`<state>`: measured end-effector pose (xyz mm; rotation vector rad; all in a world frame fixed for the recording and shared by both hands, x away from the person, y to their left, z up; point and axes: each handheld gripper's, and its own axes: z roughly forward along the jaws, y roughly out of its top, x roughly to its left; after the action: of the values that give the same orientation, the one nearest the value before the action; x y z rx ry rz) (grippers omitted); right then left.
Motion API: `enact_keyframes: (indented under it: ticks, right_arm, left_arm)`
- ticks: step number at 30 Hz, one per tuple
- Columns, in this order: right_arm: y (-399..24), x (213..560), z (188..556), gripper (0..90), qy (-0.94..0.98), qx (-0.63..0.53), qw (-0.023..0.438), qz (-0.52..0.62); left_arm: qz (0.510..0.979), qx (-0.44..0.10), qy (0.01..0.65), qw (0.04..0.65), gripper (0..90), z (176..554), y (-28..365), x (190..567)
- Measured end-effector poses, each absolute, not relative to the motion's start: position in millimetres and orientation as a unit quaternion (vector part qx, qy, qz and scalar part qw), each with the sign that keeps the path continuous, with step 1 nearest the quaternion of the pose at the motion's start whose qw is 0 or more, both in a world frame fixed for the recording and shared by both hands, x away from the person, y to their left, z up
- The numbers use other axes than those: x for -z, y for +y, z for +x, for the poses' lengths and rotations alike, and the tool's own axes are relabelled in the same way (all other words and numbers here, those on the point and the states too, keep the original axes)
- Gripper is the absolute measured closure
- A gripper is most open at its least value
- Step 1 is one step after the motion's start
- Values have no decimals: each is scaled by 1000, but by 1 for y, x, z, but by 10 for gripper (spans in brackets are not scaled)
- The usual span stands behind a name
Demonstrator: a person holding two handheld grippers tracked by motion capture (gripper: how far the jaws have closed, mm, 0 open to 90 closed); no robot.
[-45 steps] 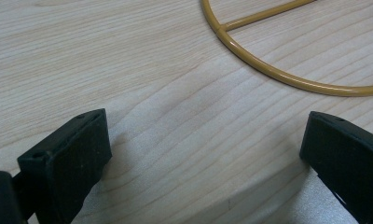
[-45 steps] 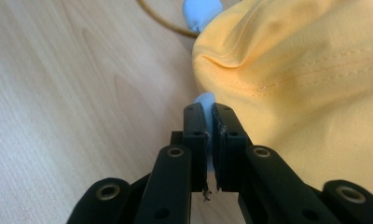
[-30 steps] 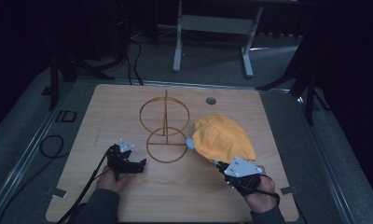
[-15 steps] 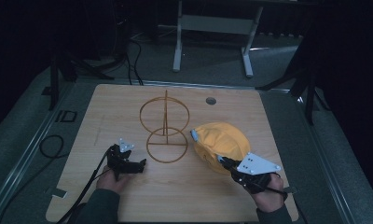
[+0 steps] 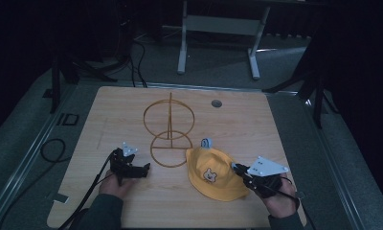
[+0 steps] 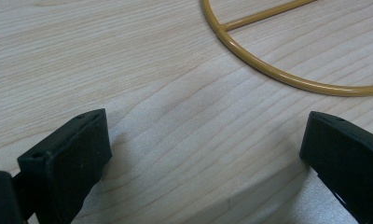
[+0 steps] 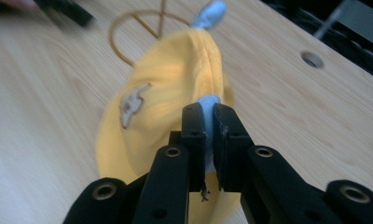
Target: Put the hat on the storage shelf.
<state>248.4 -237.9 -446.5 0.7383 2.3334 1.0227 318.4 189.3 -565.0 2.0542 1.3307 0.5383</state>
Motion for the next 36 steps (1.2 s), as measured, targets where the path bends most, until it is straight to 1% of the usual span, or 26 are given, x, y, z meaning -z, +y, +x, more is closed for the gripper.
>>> enact_keyframes:
  ticks: [10, 12, 25, 36]
  right_arm:
    - [-242, 434, 252, 734, 851, -374, 245, 276]
    - [-239, 432, 255, 724, 856, -370, 235, 275]
    - [-220, 424, 269, 696, 880, -335, 220, 256]
    - [-213, 425, 287, 644, 894, -317, 187, 256]
  left_arm:
    - [779, -204, 504, 312, 18, 318, 189, 565]
    - [779, -204, 504, 312, 19, 318, 190, 565]
    - [780, -203, 504, 311, 18, 318, 190, 565]
    - [780, -203, 504, 311, 19, 318, 190, 565]
